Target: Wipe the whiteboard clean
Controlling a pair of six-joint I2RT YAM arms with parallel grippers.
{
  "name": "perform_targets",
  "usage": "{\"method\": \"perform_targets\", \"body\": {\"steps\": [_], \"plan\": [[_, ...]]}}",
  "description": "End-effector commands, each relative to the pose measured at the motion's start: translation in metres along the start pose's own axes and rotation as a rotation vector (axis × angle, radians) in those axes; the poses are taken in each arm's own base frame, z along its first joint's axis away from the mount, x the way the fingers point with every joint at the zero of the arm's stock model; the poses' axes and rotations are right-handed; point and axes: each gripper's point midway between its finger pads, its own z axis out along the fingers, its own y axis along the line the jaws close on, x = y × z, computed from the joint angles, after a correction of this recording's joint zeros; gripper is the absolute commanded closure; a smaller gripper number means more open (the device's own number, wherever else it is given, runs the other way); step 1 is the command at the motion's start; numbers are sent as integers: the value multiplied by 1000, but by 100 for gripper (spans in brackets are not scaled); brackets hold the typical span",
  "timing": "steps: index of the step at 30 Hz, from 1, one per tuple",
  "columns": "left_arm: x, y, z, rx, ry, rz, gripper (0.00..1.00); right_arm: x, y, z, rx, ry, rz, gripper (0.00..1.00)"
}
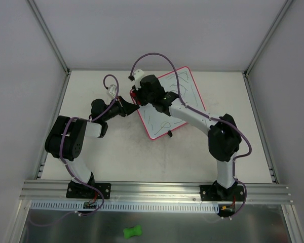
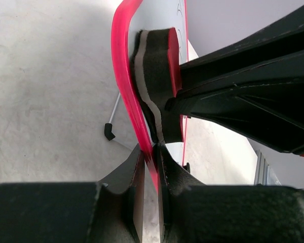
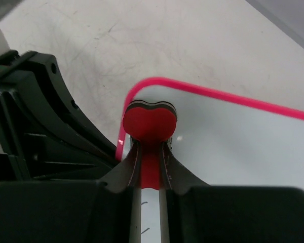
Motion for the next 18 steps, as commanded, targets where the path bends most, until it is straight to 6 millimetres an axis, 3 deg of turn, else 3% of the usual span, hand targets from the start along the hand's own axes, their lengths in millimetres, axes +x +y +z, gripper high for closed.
{"method": "perform_targets", "body": {"steps": [1, 2, 3, 6, 10, 13, 18], "plan": [[-5, -28, 6, 106, 9, 144, 100, 27, -41, -12, 136, 54, 75, 100], [-5, -28, 6, 105, 8, 143, 100, 31, -45, -14, 150, 49, 121, 100], [-5, -28, 6, 105, 8, 143, 100, 49, -51, -15, 167, 73, 149, 100], [-6, -28, 6, 105, 8, 146, 100, 56, -77, -25, 219, 48, 263, 100], [-5, -29, 6, 105, 10, 146, 100, 90, -110, -39, 344, 81, 360, 100], [-6, -29, 6, 103, 8, 146, 100, 101, -130, -49, 421, 75, 428, 100], [-5, -29, 6, 103, 11, 148, 100, 136, -148, -57, 473, 110, 578, 99]]}}
